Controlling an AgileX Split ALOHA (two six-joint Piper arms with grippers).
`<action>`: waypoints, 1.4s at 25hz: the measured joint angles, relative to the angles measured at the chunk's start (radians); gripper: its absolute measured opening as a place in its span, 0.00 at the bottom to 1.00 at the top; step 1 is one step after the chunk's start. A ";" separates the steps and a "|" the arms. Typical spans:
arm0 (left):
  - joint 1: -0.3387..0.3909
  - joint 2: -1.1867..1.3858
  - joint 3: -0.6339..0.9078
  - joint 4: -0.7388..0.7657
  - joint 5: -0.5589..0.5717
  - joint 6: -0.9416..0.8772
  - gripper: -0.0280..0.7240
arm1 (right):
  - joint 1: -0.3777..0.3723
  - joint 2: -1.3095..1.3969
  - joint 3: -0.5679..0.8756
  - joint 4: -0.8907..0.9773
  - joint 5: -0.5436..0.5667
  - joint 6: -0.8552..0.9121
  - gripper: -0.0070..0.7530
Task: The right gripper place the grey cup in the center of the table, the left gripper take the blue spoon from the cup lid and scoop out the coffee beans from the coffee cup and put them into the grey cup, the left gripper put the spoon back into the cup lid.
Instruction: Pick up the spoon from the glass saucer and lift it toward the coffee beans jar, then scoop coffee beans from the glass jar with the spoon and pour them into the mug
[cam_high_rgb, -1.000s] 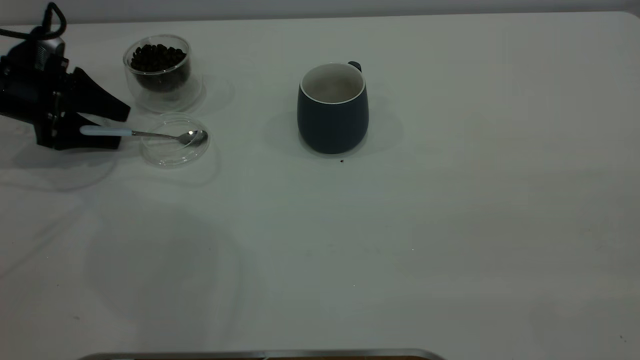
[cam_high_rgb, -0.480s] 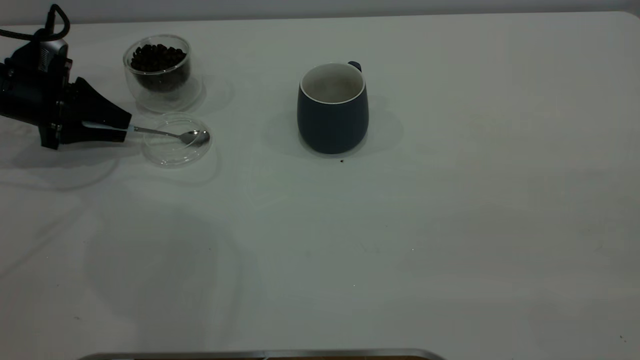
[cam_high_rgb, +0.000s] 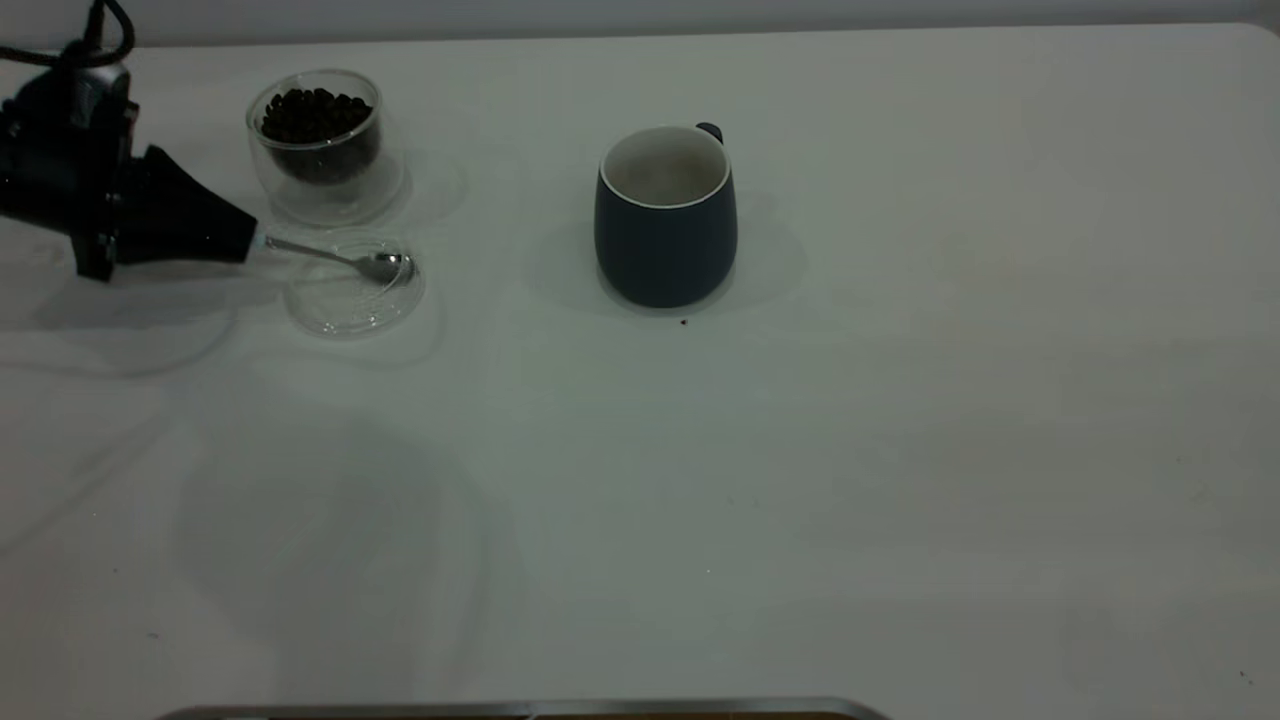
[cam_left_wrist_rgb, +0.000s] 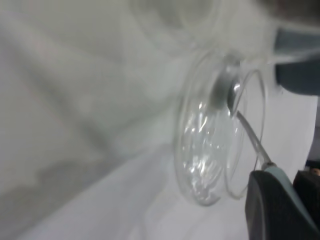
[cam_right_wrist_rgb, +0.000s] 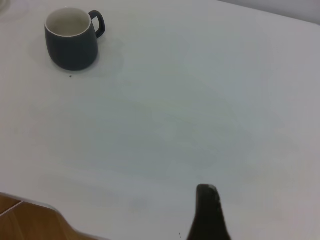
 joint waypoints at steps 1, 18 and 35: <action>0.000 -0.002 -0.015 0.005 0.000 -0.010 0.20 | 0.000 0.000 0.000 0.000 0.000 0.000 0.79; -0.038 -0.218 -0.002 0.169 0.004 -0.218 0.20 | 0.000 0.000 0.000 0.000 0.000 0.000 0.79; -0.045 -0.382 0.012 0.213 -0.020 0.018 0.20 | 0.000 0.000 0.000 0.000 0.000 0.000 0.79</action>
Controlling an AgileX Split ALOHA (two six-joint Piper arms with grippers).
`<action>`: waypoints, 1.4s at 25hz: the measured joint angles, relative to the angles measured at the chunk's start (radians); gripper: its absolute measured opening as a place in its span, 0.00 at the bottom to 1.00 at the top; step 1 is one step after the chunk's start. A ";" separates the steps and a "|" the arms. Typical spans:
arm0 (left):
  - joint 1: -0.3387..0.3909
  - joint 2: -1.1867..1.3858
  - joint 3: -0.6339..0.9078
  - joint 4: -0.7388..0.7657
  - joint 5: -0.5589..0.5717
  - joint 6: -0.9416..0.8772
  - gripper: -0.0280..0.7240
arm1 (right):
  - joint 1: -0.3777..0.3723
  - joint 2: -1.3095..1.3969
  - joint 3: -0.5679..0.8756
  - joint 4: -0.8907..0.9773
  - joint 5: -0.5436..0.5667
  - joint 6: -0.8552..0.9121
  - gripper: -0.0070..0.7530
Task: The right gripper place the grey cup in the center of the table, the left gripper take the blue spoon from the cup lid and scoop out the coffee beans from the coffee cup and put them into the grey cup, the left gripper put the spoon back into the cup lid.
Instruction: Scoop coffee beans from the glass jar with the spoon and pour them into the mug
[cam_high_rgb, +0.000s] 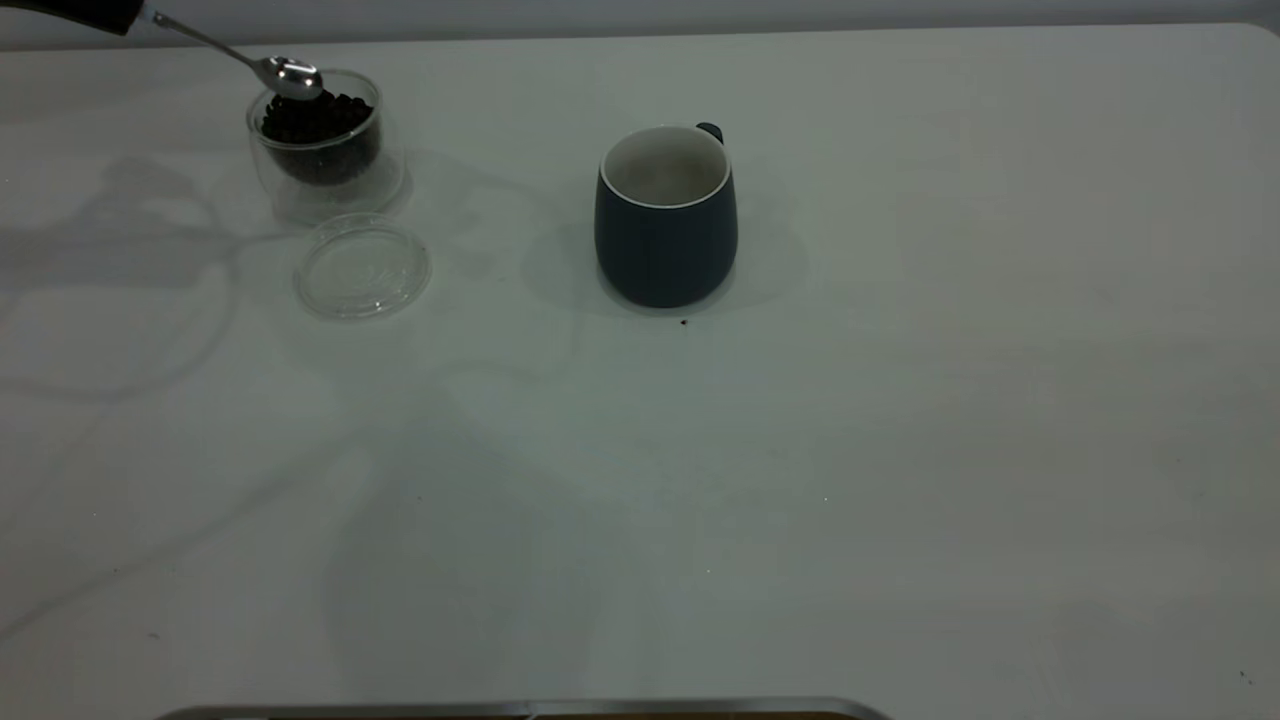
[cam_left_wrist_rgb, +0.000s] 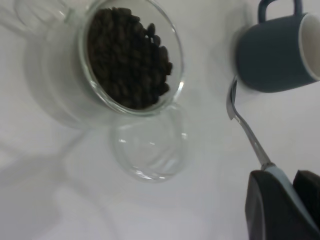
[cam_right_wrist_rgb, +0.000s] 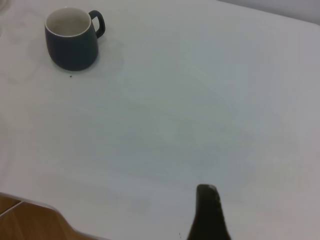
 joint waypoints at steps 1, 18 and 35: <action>0.000 0.000 0.000 0.007 -0.019 0.020 0.20 | 0.000 0.000 0.000 0.000 0.000 0.000 0.79; -0.005 0.026 0.000 -0.066 -0.241 0.322 0.20 | 0.000 0.000 0.000 0.000 0.000 0.000 0.79; -0.036 0.111 0.000 -0.129 -0.265 0.451 0.20 | 0.000 0.000 0.000 0.000 0.000 0.000 0.79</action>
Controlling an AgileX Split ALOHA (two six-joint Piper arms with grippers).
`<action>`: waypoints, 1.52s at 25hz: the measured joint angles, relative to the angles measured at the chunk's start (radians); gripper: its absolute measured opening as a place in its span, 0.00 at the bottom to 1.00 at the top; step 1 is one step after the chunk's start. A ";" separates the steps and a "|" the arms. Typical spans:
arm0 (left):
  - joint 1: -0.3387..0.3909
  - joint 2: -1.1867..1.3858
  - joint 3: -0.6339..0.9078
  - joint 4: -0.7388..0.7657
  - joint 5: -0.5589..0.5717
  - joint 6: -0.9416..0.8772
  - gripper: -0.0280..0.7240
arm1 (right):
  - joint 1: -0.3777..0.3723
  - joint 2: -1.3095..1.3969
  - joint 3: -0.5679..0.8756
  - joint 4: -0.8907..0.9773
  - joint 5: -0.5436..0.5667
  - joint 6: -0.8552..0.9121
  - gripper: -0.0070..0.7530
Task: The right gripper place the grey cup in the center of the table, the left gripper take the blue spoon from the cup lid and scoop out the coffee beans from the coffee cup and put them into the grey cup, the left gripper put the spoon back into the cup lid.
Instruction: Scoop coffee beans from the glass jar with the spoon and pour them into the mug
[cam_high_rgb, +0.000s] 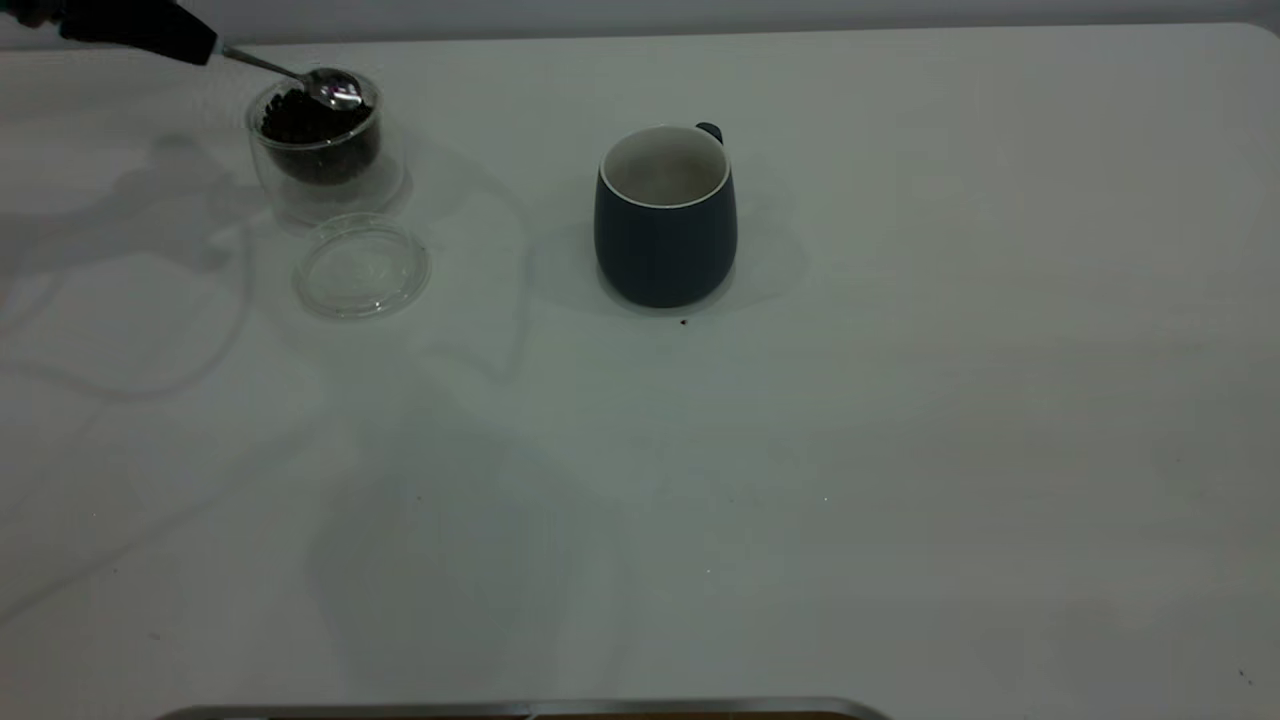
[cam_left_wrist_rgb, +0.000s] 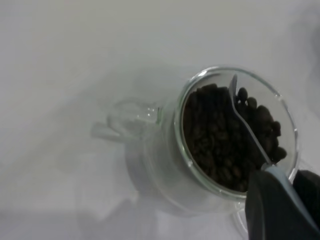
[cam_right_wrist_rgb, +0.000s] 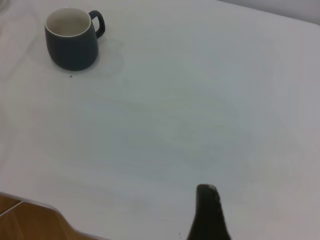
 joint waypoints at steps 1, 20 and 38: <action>0.000 0.007 0.000 0.000 0.000 0.001 0.20 | 0.000 0.000 0.000 0.000 0.000 0.000 0.79; 0.000 0.044 0.000 0.044 0.042 -0.304 0.20 | 0.000 0.000 0.000 0.000 0.000 0.000 0.79; 0.000 0.048 0.000 0.040 0.055 -0.794 0.20 | 0.000 0.000 0.000 0.000 0.000 0.000 0.79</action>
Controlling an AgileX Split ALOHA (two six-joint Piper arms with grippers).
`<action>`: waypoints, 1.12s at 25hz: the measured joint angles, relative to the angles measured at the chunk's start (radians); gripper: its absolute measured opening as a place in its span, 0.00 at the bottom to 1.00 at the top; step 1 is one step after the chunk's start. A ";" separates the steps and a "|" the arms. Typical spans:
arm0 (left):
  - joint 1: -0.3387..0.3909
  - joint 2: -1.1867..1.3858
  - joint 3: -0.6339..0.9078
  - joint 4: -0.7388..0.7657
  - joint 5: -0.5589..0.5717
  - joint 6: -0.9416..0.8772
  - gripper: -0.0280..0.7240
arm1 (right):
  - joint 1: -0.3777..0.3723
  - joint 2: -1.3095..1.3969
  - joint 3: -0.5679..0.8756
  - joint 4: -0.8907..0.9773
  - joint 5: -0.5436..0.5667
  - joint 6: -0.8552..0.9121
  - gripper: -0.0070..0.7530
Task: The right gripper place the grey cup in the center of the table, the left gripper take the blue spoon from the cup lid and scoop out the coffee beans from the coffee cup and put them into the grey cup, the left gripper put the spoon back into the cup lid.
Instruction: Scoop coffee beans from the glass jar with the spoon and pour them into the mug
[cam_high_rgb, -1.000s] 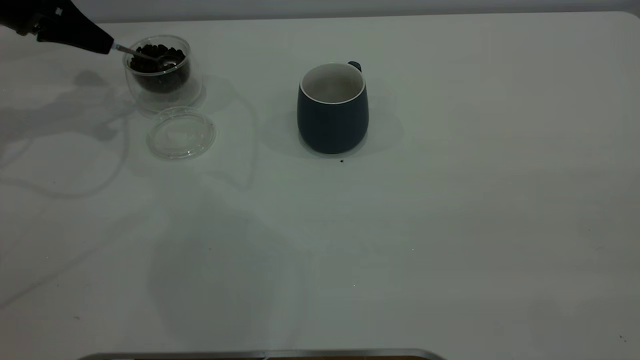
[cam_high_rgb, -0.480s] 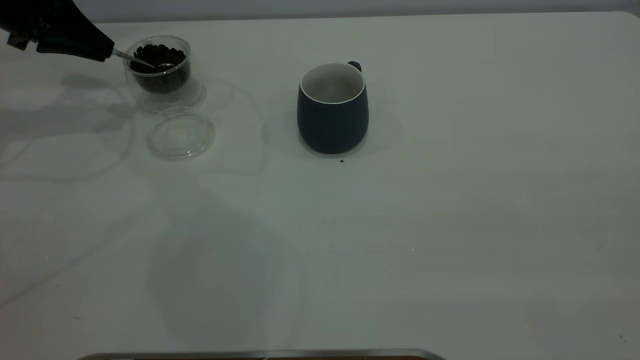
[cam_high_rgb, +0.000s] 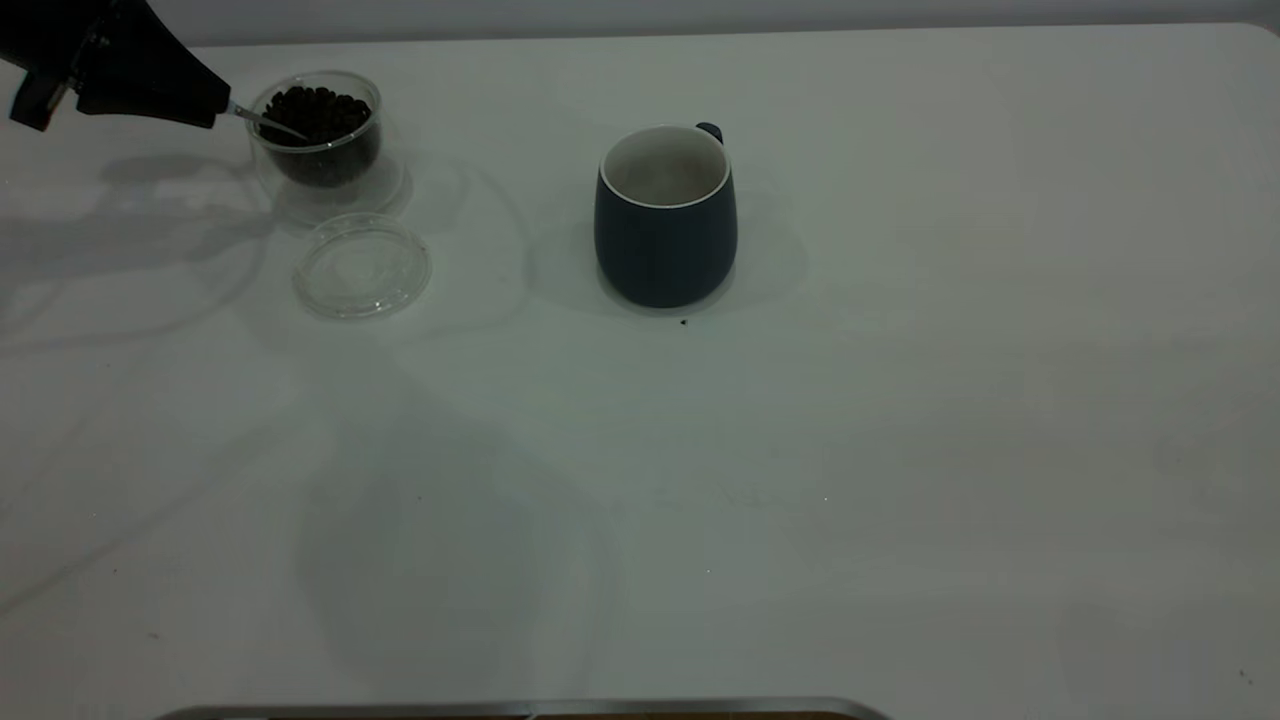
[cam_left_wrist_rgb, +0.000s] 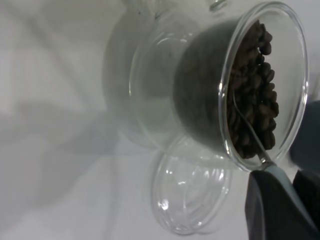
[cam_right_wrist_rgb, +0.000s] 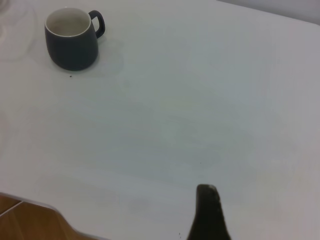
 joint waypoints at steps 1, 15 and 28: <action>0.001 0.000 0.000 0.000 0.004 -0.012 0.20 | 0.000 0.000 0.000 0.000 0.000 0.000 0.79; 0.079 0.002 0.000 -0.113 0.096 -0.013 0.20 | 0.000 0.000 0.000 0.012 0.000 0.000 0.79; 0.105 0.111 0.000 -0.258 0.157 0.081 0.20 | 0.000 0.000 0.000 0.017 0.000 0.000 0.79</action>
